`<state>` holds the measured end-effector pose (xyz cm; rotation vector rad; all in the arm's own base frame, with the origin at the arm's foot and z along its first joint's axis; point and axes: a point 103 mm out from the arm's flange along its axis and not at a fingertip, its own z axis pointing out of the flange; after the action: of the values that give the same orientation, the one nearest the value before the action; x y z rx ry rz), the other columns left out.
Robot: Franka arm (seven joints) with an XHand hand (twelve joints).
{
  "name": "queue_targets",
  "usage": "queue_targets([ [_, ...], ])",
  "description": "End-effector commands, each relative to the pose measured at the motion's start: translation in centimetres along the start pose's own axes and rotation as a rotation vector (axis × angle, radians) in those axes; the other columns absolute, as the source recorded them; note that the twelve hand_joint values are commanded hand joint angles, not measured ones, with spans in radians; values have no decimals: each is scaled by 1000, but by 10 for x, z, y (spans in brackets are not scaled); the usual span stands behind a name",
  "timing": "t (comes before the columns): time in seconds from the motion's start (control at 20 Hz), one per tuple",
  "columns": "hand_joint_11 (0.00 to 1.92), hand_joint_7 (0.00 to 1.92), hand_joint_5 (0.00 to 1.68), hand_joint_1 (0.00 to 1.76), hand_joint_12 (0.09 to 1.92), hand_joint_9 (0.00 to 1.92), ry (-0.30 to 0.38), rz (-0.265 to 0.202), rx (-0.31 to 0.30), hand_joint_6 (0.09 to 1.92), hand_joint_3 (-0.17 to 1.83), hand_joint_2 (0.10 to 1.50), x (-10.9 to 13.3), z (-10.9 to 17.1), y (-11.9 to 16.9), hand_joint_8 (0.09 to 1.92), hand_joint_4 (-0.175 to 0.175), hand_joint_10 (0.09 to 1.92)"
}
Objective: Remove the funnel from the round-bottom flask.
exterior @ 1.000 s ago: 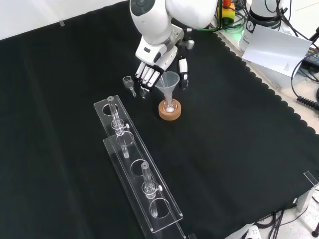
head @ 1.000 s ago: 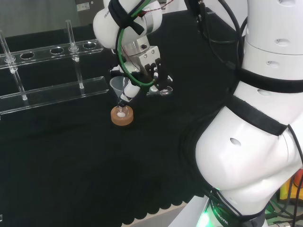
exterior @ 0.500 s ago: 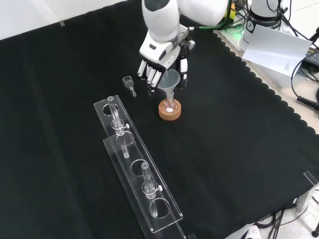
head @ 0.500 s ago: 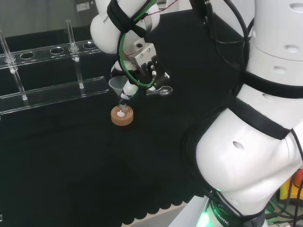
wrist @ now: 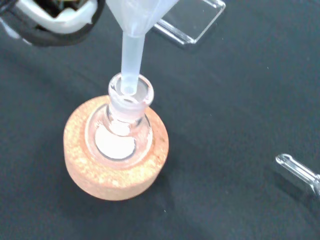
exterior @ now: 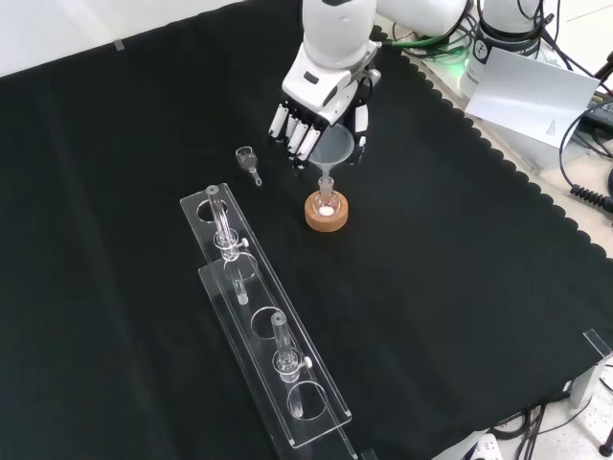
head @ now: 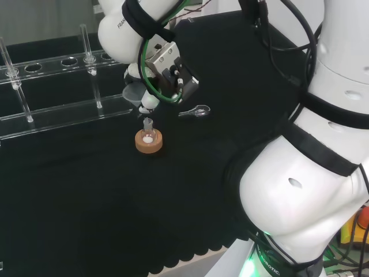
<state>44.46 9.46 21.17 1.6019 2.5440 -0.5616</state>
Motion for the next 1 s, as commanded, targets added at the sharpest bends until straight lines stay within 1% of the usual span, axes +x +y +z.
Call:
queue_targets([
  [0.05,757,856,620,860,1132,1212,-59,15,-47,722,501,671,0,-25,-6,727,-43,488],
  [0.25,762,855,620,860,1128,1211,-76,29,-54,729,505,670,-4,-43,-10,731,-44,486],
  [0.65,765,838,615,850,1123,1196,-88,69,-56,737,509,669,-18,-82,-17,732,-45,481],
  [0.85,764,824,612,844,1121,1191,-77,84,-54,740,510,669,-24,-93,-18,731,-45,480],
  [1.0,764,818,608,841,1121,1187,-66,89,-64,743,512,668,-28,-98,-16,734,-45,480],
])
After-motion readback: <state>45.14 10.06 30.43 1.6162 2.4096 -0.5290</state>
